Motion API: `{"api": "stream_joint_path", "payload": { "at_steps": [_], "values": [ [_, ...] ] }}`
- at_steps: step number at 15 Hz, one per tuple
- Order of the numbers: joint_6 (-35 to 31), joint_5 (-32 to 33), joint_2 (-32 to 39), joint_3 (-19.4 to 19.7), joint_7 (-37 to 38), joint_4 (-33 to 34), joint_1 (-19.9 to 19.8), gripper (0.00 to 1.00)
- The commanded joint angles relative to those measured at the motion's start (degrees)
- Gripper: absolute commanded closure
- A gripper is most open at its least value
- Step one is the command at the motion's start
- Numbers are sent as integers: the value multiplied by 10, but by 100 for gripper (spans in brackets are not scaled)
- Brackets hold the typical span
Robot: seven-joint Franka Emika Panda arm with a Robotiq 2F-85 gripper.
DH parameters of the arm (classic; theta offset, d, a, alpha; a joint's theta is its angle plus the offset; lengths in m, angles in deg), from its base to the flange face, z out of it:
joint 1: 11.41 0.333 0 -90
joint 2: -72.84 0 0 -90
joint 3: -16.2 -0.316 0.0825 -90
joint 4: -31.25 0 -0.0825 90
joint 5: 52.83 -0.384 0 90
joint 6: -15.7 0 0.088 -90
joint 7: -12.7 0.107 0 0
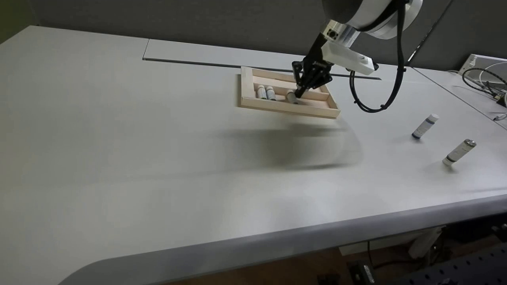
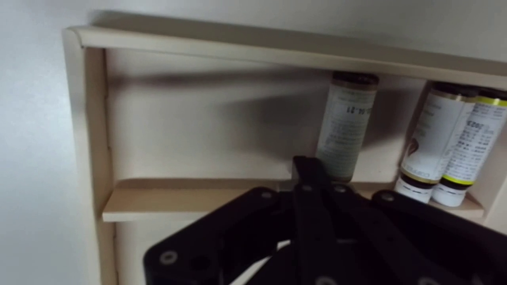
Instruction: Put one of the bottles on the table in line with the other bottles on the tray
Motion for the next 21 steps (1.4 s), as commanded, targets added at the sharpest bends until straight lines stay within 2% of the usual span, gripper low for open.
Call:
{"api": "stream_joint_path", "payload": {
  "at_steps": [1,12,16,21],
  "values": [
    [27,-27,0,-32,-16,6,-29,100],
    [43,-54,11,-62,-39,27,-35,100],
    [64,-50,13,-56,-35,38,-28,100],
    [67,-37,11,-30,-24,36,-17,100]
  ]
}}
